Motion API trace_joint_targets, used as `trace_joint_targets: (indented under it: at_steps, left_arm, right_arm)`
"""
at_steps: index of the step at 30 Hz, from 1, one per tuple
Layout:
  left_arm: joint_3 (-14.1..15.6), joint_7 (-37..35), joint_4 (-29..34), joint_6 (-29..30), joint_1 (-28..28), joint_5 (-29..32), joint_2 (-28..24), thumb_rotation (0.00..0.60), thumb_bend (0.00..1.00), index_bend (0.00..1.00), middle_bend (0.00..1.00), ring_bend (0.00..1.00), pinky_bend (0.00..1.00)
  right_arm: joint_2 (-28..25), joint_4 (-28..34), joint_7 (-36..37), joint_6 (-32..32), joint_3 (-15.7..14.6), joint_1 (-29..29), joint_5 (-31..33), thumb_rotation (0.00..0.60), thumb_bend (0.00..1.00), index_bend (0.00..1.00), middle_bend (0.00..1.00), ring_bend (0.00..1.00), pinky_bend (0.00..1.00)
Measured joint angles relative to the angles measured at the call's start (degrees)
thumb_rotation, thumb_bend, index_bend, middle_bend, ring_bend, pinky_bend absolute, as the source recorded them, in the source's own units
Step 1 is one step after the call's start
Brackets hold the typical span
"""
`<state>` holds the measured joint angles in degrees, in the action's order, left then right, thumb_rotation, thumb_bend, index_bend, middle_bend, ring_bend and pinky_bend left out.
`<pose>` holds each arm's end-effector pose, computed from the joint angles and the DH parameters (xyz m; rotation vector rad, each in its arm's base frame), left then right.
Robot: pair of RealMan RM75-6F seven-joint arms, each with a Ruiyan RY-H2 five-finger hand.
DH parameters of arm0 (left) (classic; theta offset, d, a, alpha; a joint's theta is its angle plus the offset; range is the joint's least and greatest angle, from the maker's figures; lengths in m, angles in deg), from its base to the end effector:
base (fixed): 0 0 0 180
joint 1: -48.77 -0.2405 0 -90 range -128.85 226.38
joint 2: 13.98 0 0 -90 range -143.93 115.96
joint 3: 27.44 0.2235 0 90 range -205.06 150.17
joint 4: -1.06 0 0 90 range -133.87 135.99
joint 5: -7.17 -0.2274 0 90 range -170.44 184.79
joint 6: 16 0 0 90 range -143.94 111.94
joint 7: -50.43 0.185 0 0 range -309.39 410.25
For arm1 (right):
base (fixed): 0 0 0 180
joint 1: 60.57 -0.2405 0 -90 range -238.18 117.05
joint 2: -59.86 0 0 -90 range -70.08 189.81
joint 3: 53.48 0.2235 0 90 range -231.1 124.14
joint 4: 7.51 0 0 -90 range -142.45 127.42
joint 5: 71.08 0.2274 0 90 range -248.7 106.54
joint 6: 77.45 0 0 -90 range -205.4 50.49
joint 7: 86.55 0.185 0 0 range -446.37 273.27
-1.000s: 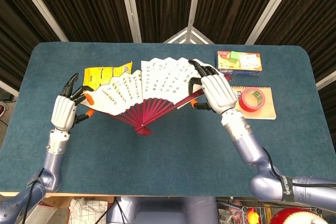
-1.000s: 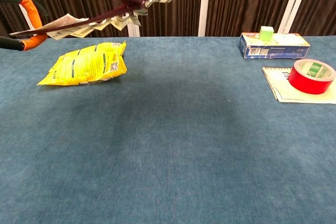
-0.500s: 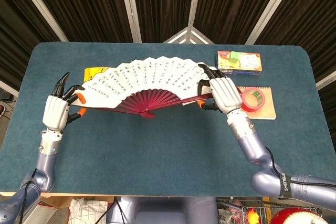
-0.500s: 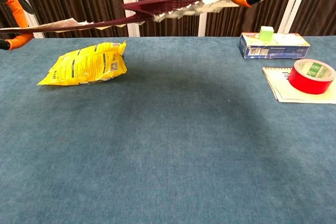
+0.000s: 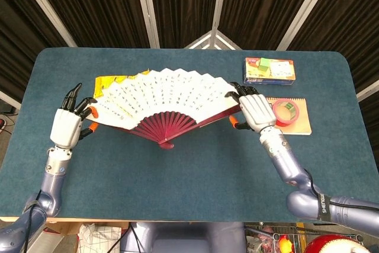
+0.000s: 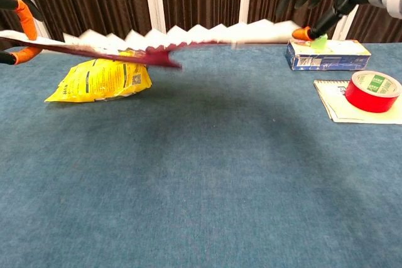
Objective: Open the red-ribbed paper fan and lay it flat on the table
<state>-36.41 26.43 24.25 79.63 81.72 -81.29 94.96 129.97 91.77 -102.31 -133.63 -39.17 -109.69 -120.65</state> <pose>-0.2130 0.3692 0.0593 -1.4330 -0.4168 -1.4355 -0.0830 -0.3983 0.0473 1.7081 -1.0294 1.0285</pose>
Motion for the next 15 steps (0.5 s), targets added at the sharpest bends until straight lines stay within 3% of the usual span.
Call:
trace_joint_targets:
  at_steps: [11, 13, 15]
  left_arm:
    - [1.8, 6.1, -2.2, 0.0, 0.4, -0.8, 1.3, 0.600, 0.50, 0.68, 0.36, 0.00, 0.15]
    - [1.9, 5.5, -2.0, -0.6, 0.2, -0.7, 1.3, 0.600, 0.50, 0.62, 0.31, 0.00, 0.13]
    - [2.1, 5.3, -1.6, -2.1, -0.2, -0.3, 1.1, 0.600, 0.45, 0.44, 0.15, 0.00, 0.05]
  right_arm:
    - [-3.0, 1.3, -14.6, -0.9, -3.0, -2.6, 9.5, 0.600, 0.24, 0.09, 0.06, 0.09, 0.10]
    - [-3.5, 1.6, -15.8, -2.2, -3.2, -2.7, 10.8, 0.600, 0.24, 0.09, 0.06, 0.09, 0.10]
    - [-3.6, 1.5, -15.4, -2.9, -3.2, -2.4, 11.0, 0.600, 0.24, 0.09, 0.06, 0.09, 0.10]
